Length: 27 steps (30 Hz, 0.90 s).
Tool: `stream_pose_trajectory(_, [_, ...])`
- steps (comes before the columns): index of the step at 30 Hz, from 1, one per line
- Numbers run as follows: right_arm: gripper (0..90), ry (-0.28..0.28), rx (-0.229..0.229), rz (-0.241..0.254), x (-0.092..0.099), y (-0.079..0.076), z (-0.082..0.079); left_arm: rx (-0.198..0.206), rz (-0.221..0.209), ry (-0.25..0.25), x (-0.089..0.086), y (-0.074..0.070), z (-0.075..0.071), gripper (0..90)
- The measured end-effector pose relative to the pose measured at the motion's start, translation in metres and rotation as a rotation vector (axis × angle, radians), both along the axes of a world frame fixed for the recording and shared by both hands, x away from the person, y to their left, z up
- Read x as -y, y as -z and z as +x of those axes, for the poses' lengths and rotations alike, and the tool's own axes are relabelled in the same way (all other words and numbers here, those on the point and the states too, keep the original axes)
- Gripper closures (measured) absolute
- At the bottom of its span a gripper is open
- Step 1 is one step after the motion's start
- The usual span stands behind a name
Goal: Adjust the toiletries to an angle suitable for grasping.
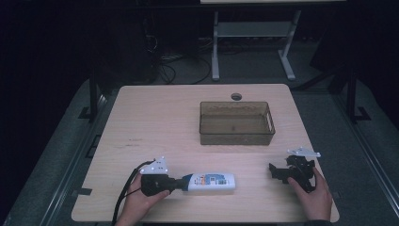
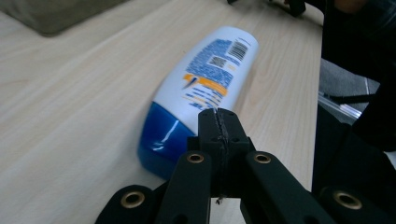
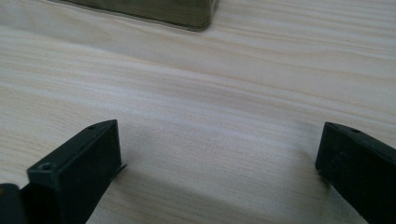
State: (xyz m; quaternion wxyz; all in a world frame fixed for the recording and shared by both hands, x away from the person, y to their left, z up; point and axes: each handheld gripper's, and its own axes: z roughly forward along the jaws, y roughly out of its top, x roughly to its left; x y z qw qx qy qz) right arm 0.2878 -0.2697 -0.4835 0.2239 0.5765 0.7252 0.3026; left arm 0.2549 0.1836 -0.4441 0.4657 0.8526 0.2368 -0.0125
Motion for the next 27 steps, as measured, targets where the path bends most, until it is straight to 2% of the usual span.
stream_pose_trajectory(5, [0.0, 0.0, 0.0, 0.0, 0.0, 0.0, 0.0, -0.012, -0.002, 0.015, 0.007, 0.003, -0.003, 89.9])
stream_pose_trajectory(10, [0.0, 0.0, 0.0, 0.0, 0.0, 0.0, 0.0, -0.011, 0.026, 0.027, 0.013, 0.009, -0.004, 89.9])
stream_pose_trajectory(13, [0.0, 0.0, 0.0, 0.0, 0.0, 0.0, 0.0, -0.012, 0.034, 0.024, 0.013, 0.01, -0.003, 89.9])
stream_pose_trajectory(14, [0.0, 0.0, 0.0, 0.0, 0.0, 0.0, 0.0, -0.004, 0.053, 0.017, 0.013, 0.01, -0.003, 89.9])
stream_pose_trajectory(18, [0.0, 0.0, 0.0, 0.0, 0.0, 0.0, 0.0, -0.009, 0.05, 0.009, 0.012, 0.01, -0.001, 89.9])
stream_pose_trajectory(27, [0.0, 0.001, 0.0, 0.001, 0.0, 0.0, 0.0, 0.01, 0.074, -0.003, 0.013, 0.008, 0.007, 89.9])
